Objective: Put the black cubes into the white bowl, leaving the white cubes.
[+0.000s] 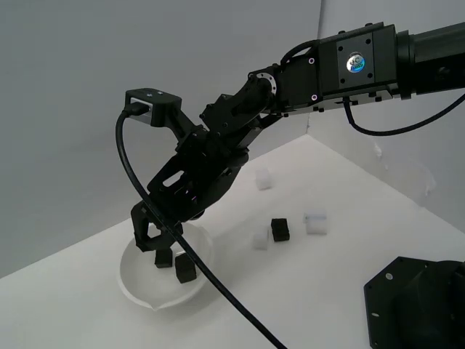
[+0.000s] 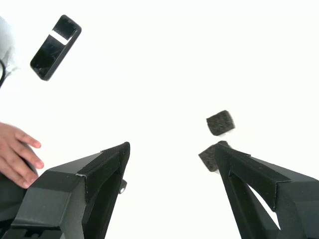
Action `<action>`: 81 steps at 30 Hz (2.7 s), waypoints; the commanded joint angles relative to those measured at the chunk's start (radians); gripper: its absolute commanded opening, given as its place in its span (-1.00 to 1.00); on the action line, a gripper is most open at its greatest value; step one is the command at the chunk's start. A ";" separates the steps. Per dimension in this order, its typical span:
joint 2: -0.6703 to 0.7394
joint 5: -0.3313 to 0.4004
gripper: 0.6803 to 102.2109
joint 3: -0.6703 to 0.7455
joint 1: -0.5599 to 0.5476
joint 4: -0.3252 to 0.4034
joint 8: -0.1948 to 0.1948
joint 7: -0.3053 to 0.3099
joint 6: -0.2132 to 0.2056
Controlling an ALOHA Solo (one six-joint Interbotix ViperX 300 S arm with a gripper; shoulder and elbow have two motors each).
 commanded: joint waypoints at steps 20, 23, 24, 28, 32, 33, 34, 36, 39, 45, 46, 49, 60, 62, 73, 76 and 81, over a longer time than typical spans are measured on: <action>0.138 0.198 0.95 0.143 0.347 0.204 0.035 0.149 0.221; 0.138 0.206 0.95 0.144 0.357 0.210 0.035 0.150 0.259; 0.140 0.206 0.95 0.144 0.360 0.213 0.035 0.150 0.272; 0.140 0.225 0.95 0.146 0.373 0.230 0.035 0.160 0.308; 0.140 0.250 0.95 0.144 0.374 0.255 0.035 0.160 0.345; 0.140 0.256 0.95 0.144 0.374 0.261 0.035 0.160 0.354; 0.140 0.261 0.95 0.144 0.374 0.265 0.035 0.160 0.362; 0.138 0.270 0.95 0.141 0.374 0.275 0.037 0.158 0.373; 0.129 0.276 0.95 0.132 0.374 0.281 0.041 0.156 0.394; 0.098 0.275 0.95 0.104 0.374 0.279 0.048 0.143 0.431; 0.092 0.275 0.95 0.098 0.374 0.279 0.051 0.138 0.431; 0.071 0.276 0.95 0.075 0.373 0.279 0.052 0.127 0.431; 0.012 0.275 0.95 0.015 0.333 0.279 0.069 0.104 0.428; 0.000 0.275 0.95 0.006 0.328 0.279 0.069 0.095 0.428; -0.043 0.273 0.95 -0.038 0.328 0.278 0.069 0.058 0.439; -0.060 0.273 0.95 -0.054 0.328 0.278 0.069 0.058 0.439; -0.081 0.270 0.95 -0.075 0.328 0.276 0.071 0.049 0.439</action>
